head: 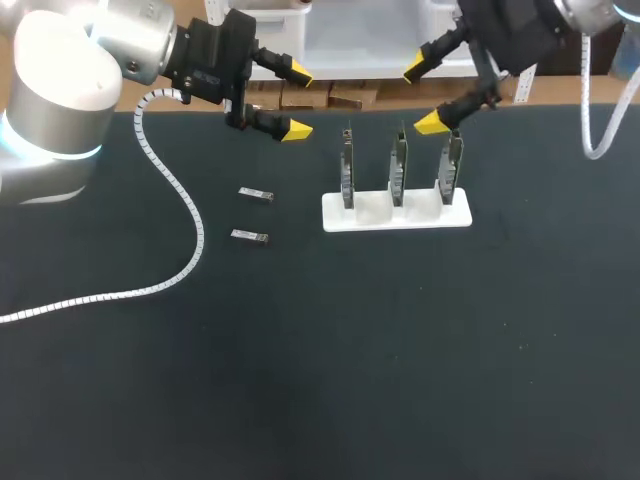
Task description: Pick up the optical module with the left hand, and insert it into the network port with the right hand.
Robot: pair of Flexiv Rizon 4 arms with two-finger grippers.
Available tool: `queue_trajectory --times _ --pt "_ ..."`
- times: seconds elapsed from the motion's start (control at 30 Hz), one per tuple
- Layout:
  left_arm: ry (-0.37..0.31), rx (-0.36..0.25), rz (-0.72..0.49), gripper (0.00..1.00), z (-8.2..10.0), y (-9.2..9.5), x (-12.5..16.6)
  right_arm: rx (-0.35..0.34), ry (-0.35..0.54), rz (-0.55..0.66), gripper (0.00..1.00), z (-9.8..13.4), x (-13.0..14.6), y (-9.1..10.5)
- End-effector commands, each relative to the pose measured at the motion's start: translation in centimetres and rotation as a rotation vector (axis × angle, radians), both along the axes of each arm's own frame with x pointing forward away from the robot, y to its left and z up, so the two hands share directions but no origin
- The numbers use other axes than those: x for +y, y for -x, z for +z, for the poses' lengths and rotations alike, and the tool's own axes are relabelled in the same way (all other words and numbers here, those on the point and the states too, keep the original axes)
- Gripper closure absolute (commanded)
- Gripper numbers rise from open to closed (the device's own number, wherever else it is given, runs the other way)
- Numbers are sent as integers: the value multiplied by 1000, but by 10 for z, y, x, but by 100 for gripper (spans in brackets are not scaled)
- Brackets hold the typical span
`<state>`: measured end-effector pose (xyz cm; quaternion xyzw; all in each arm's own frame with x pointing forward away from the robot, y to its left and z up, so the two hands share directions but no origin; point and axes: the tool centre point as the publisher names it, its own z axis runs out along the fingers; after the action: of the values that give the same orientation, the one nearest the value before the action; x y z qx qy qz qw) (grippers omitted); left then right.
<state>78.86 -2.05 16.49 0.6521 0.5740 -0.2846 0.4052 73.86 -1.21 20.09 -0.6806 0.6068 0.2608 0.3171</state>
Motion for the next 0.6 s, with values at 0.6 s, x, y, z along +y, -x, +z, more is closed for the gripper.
queue_trajectory --times 0.6 --pt "-5 3 -3 0 0 -2 0 52 29 -47 0 0 -23 23"
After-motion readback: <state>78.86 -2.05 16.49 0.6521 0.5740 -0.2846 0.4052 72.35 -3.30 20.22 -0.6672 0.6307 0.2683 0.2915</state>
